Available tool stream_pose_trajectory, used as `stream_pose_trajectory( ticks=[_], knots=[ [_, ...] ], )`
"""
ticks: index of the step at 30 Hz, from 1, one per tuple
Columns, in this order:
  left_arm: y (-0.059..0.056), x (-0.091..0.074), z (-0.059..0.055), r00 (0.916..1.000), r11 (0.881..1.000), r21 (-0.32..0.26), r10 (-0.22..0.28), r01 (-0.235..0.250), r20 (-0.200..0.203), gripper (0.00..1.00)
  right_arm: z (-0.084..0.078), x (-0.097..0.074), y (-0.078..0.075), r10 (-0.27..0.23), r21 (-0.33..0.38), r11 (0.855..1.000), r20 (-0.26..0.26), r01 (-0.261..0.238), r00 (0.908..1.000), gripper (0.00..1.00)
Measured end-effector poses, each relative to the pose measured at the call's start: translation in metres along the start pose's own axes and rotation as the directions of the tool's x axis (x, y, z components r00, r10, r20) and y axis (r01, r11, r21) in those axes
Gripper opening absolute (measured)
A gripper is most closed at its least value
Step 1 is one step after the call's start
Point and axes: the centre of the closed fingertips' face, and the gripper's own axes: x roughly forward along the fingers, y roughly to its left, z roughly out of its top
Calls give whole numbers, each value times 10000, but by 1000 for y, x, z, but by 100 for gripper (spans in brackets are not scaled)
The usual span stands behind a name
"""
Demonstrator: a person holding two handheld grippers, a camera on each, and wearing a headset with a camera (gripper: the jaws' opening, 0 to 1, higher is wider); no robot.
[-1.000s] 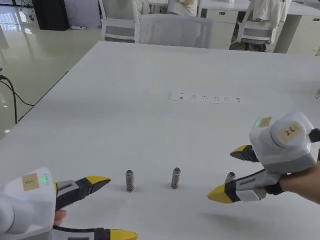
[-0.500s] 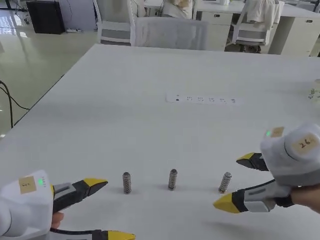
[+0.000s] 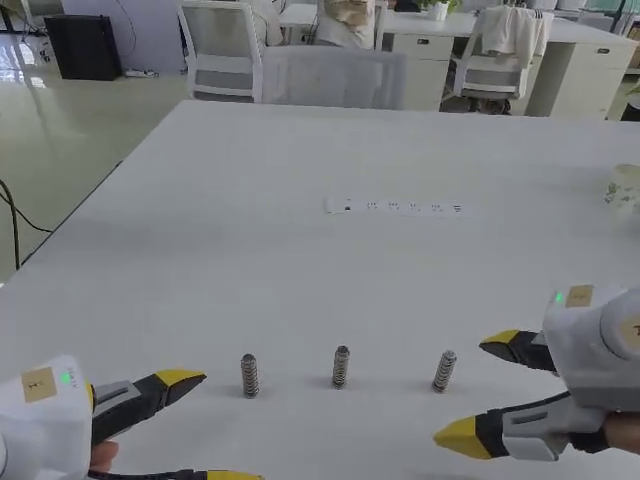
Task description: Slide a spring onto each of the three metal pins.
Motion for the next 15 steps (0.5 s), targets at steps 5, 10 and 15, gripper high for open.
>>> stream_pose_trajectory(
  ticks=[5, 10, 15],
  knots=[
    [0, 0, 1, 10000, 10000, -41, 25, -25, 22, 69, 1, -7, 4, 24, 226, 9997, 515, -36, 9987, 74],
    [-1, 0, -1, 10000, 9999, -118, 37, -37, 39, 69, 0, -11, 7, -7, 217, 9998, 892, -13, 9960, 74],
    [-2, -1, -6, 10000, 9998, -192, 25, -25, -18, 69, -5, -12, 9, -64, 348, 9994, 978, 30, 9952, 75]
  ],
)
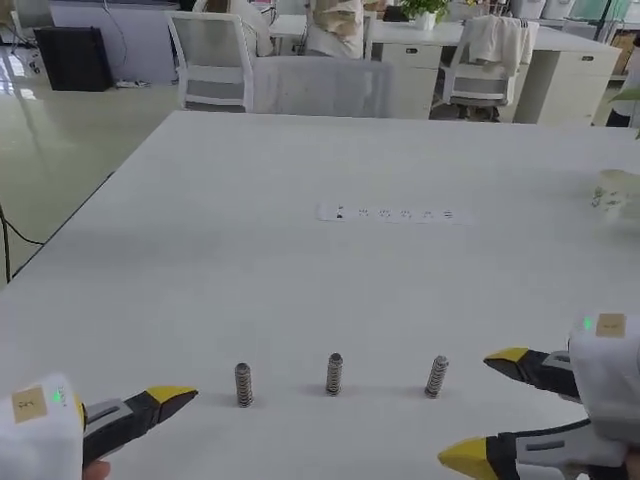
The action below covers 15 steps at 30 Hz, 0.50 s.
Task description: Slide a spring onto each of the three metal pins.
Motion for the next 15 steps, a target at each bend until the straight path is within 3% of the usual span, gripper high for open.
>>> stream_pose_trajectory(
  ticks=[2, 8, 10, 15],
  knots=[
    [0, -1, -1, 10000, 10000, -49, 27, -27, 31, 69, 3, -1, 2, -6, 10, 10000, 281, 6, 9996, 77],
    [3, -2, 1, 9998, 9998, -174, 130, -127, 163, 69, 6, 0, 3, -40, -20, 10000, 413, 41, 9991, 78],
    [3, -2, 2, 9997, 9997, -188, 156, -152, 189, 69, 10, -1, 3, -78, 59, 10000, 729, 74, 9973, 78],
    [1, -2, 2, 9997, 9997, -206, 163, -160, 183, 69, 6, 0, 5, -95, 101, 9999, 593, 90, 9982, 79]
  ],
)
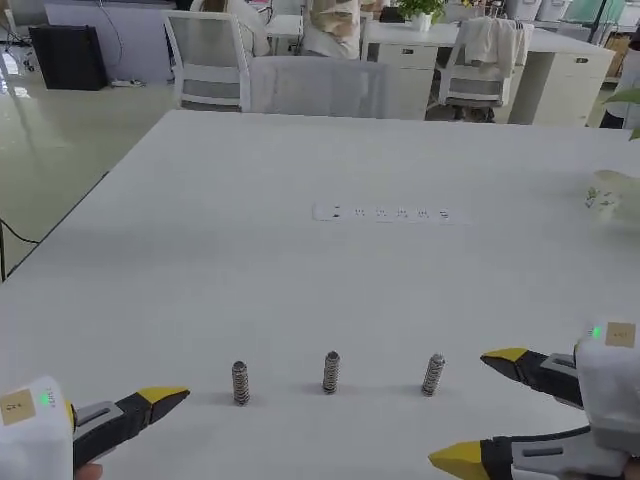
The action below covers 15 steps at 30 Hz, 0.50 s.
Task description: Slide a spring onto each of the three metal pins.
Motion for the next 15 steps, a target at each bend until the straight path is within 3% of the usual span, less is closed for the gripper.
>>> stream_pose_trajectory(
  ticks=[15],
  knots=[
    [-2, 0, 1, 10000, 10000, -40, 8, -8, 38, 69, 0, 2, 3, 62, 15, 10000, -26, -62, 10000, 80]
  ],
)
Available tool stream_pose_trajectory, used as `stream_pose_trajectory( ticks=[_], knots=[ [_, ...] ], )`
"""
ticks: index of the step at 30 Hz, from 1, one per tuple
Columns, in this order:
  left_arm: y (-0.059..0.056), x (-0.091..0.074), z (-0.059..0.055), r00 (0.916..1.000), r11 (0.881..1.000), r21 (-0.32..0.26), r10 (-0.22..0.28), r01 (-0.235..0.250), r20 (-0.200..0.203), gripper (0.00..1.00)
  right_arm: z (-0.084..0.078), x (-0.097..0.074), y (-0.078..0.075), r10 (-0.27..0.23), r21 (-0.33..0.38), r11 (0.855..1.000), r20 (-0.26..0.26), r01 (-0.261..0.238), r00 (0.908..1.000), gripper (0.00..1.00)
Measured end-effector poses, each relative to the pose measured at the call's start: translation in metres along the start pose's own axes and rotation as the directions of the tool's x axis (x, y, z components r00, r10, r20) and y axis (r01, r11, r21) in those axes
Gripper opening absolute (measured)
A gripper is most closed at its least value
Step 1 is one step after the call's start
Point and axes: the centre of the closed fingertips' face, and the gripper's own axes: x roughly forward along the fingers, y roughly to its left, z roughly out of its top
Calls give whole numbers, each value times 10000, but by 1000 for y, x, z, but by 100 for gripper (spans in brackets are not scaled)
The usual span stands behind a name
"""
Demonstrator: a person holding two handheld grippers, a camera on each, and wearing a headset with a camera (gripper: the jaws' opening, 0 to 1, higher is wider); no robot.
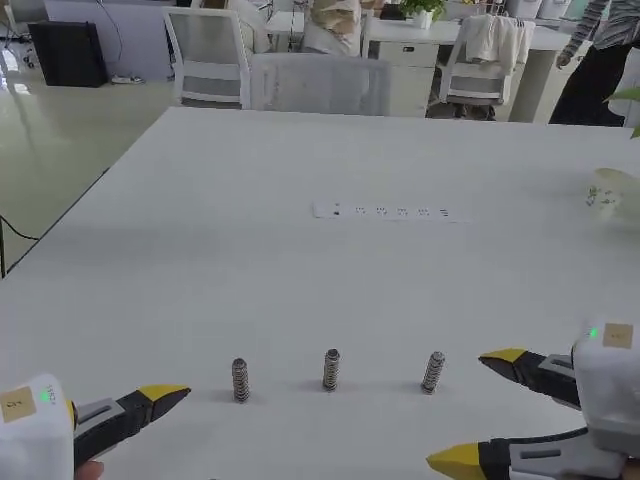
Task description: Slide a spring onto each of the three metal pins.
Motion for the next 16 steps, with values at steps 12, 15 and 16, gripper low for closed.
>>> stream_pose_trajectory(
  ticks=[12, 15, 16],
  knots=[
    [-1, 1, -1, 10000, 10000, 6, -22, 22, -31, 69, -2, 1, 1, 43, -13, 10000, -43, -43, 10000, 80],
    [-1, 1, -1, 10000, 10000, 13, -23, 23, -38, 68, -3, 1, 1, 50, -30, 10000, -79, -50, 10000, 80],
    [-1, 1, -1, 10000, 10000, 14, -26, 26, -43, 68, -3, 1, 1, 58, -30, 10000, -86, -58, 9999, 80]
  ],
)
